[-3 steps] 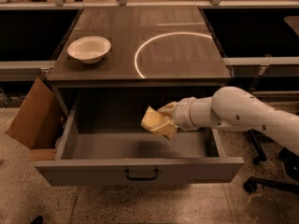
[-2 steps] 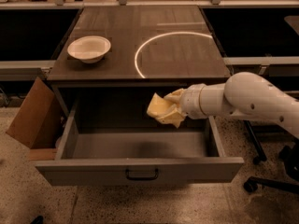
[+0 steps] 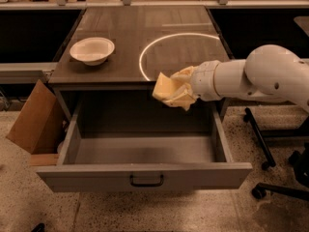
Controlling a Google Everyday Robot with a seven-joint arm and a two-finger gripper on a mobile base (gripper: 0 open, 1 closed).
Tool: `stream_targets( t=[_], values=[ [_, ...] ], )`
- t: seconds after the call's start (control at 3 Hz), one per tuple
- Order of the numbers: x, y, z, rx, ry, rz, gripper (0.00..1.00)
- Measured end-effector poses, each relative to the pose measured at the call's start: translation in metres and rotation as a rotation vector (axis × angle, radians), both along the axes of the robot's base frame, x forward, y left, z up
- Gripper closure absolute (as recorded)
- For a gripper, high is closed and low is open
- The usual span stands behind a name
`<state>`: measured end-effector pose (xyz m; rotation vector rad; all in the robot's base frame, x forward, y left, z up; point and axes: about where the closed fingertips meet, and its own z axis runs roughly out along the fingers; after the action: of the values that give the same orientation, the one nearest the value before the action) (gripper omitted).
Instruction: Pick sponge from top drawer and place on counter
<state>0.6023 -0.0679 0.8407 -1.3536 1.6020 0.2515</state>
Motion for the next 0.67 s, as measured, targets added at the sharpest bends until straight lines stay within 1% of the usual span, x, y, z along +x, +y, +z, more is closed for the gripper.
stream_targets(
  t=[0.33,0.67],
  values=[
    [0.0,0.0,0.0,0.0,0.0,0.0,1.0],
    [0.023,-0.01,0.031,0.008,-0.047,-0.003,1.0]
  ],
)
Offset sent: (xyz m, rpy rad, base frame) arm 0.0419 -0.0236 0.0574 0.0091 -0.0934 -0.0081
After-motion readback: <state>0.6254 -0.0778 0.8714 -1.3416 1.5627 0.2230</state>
